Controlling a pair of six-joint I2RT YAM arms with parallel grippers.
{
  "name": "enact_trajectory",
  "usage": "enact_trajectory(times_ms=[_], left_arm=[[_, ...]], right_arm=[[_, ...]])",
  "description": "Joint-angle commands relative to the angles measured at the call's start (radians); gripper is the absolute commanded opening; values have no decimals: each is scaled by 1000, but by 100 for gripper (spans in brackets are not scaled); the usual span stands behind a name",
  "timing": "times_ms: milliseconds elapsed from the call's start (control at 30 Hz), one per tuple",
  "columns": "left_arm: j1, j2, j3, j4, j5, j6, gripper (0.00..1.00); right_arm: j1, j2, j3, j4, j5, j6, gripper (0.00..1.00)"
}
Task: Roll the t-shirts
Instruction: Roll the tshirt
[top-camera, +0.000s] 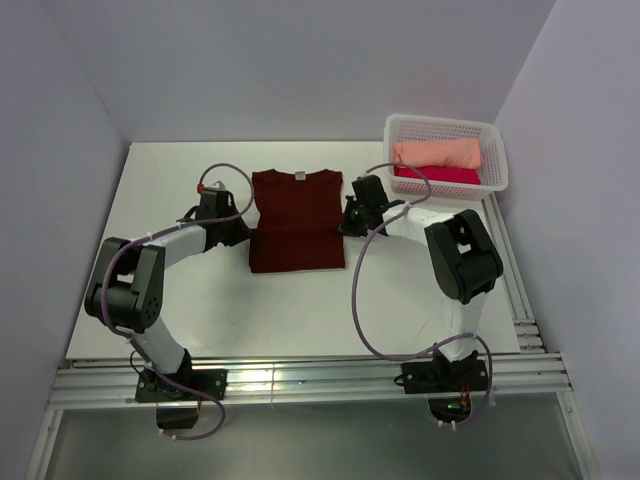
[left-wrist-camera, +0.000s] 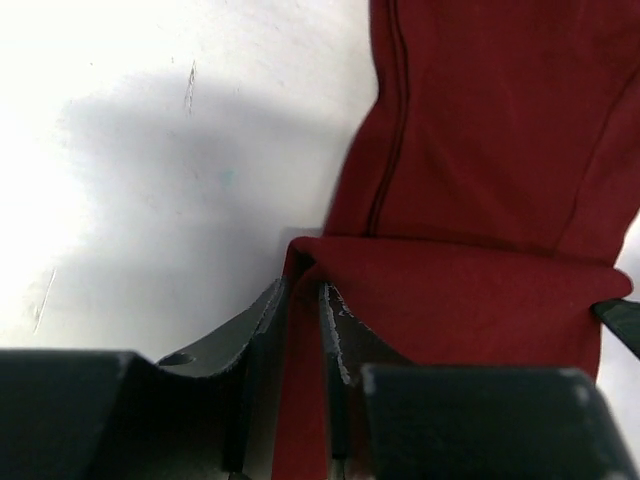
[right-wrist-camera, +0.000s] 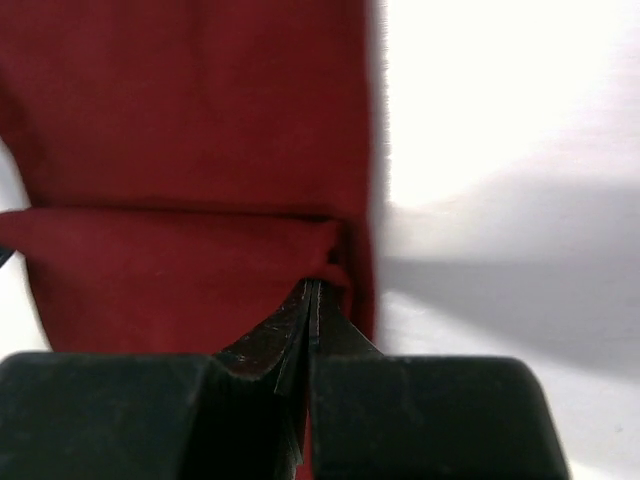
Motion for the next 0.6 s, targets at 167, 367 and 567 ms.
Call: enact_trajectory(times_ms=[167,367,567], left_arm=[[3,18,-27,164,-21,-24,27],[-3,-169,-154,206,-49,12,47],[-55,-379,-375,308,-114,-10,53]], right_arm=[[-46,28,-2,34,25,40,0],[-46,-116,-71,35,39,3,29],[14,-308,-252,58,203,-3,50]])
